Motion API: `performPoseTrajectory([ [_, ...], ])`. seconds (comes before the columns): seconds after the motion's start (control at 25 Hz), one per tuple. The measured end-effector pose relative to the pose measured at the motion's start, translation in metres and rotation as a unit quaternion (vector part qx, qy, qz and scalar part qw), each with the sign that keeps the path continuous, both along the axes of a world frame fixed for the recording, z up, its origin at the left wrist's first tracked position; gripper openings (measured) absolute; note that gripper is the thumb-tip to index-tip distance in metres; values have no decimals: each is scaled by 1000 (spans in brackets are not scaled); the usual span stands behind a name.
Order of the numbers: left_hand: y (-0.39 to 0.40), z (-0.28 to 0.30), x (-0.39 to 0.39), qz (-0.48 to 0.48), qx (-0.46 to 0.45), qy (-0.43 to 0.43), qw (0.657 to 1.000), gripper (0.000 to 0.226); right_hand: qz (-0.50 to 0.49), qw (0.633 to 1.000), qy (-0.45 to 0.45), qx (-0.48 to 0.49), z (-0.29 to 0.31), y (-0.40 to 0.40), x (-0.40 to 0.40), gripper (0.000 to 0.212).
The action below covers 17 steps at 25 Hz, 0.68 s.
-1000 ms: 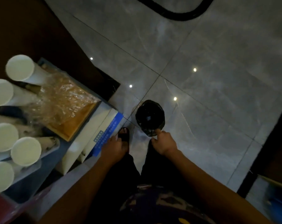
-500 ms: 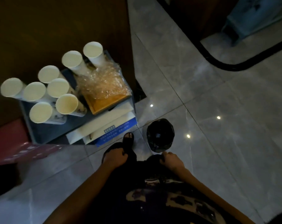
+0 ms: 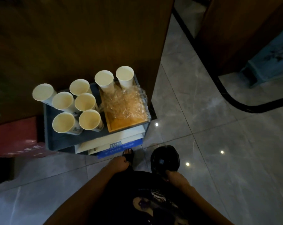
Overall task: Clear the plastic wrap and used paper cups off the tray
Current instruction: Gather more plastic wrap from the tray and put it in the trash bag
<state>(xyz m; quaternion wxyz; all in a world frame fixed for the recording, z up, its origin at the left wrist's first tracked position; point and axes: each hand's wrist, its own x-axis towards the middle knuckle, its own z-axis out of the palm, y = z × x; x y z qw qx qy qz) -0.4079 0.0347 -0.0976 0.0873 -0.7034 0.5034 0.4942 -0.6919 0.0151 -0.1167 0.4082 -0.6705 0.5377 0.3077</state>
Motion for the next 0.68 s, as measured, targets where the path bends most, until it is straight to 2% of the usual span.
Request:
performPoseTrajectory([
  [0.16,-43,0,16,-16,-31,-14,999,13,60,998,-5,1,20,-42,31,49],
  [0.28,-73,5,21,-38,-25,-31,999,33,107,994,-26,-12,52,-77,69,46],
  [0.44,-93,19,29,-51,-60,23,997,31,127,976,-137,-109,117,-124,124,32],
  [0.56,-93,26,41,-71,-86,50,993,26,167,951,-193,-176,153,-158,160,42],
  [0.68,-94,37,47,-83,-100,62,990,27,209,913,-204,-285,160,-187,189,48],
])
